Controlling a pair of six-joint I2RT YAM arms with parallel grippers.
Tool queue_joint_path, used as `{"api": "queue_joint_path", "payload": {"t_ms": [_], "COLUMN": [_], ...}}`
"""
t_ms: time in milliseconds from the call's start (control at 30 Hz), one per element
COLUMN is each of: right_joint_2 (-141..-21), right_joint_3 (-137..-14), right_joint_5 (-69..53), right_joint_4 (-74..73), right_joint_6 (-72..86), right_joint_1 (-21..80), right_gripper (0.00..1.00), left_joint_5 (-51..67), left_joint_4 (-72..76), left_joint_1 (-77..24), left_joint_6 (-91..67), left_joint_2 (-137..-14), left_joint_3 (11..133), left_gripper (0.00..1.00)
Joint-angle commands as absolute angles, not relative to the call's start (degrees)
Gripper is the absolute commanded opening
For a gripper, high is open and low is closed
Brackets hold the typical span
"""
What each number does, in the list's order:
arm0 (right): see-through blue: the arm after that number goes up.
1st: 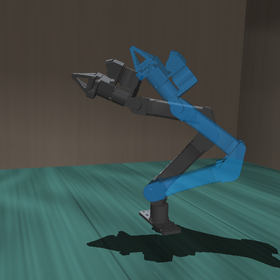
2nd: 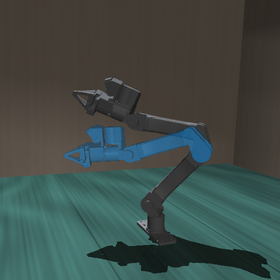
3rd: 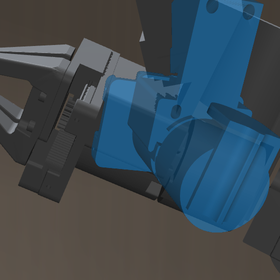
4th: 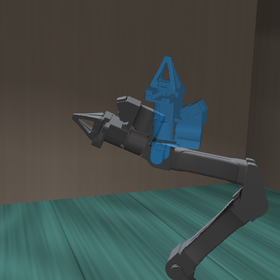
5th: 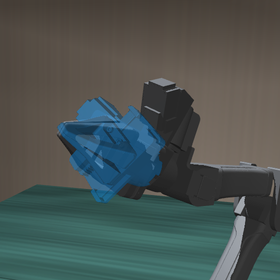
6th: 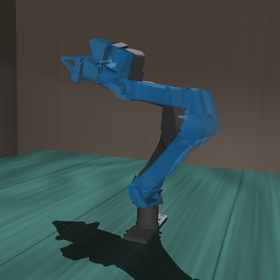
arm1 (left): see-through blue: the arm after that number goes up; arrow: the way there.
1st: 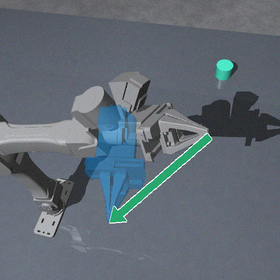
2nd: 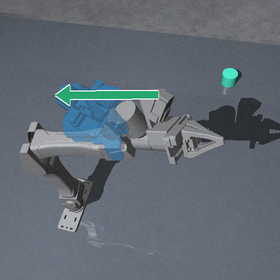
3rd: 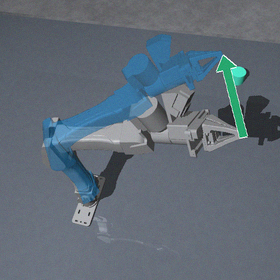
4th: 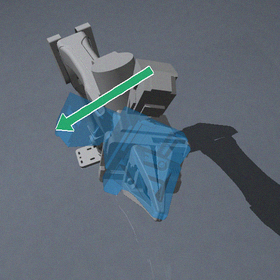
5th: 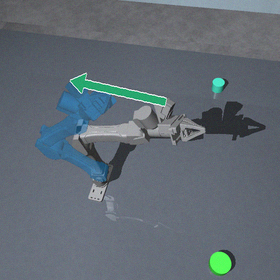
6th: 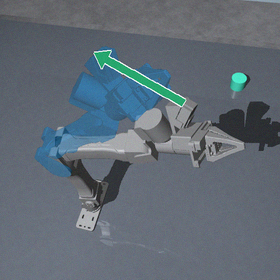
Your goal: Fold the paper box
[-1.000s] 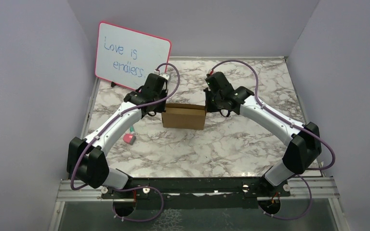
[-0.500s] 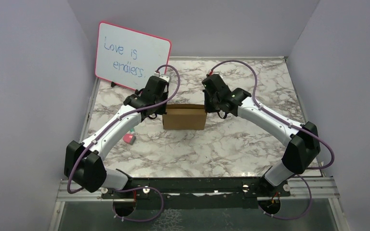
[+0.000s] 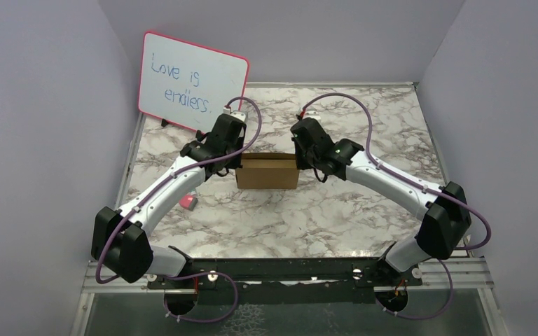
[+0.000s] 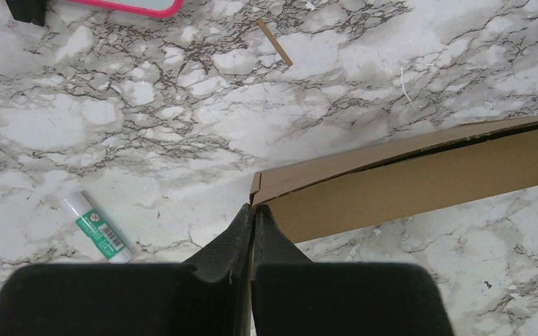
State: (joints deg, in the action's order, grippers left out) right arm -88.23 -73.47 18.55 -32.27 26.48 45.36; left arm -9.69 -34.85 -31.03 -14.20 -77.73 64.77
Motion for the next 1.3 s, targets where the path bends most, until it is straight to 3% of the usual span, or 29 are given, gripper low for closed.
{"api": "queue_joint_path", "payload": {"t_ms": [0,500,933,1133,1267], "right_joint_2": [-88.21,-87.56,-87.4,-88.01,-88.65], "right_joint_3": [-72.2,-70.76,-70.65,-71.28,-72.04], "right_joint_5": [18.6,22.65,23.55,23.03,22.86], "right_joint_4": [-30.1,-29.17,-29.82,-29.75,-30.15], "right_joint_6": [27.67,28.94,28.18,26.85,26.63], "right_joint_1": [47.55,48.78,48.78,48.74,48.76], "right_gripper": [0.01,0.01,0.01,0.01,0.01], "left_joint_5": [-7.87,-18.03,-14.37,-10.76,-8.38], "left_joint_4": [-30.3,-29.69,-31.21,-32.29,-33.16], "left_joint_1": [-33.49,-35.99,-33.59,-29.94,-27.76], "left_joint_6": [-16.96,-16.82,-12.74,-10.09,-8.3], "left_joint_2": [-76.71,-73.81,-74.58,-73.51,-73.21], "left_joint_3": [65.16,65.17,66.97,67.44,67.54], "left_gripper": [0.0,0.04,0.11,0.24,0.25]}}
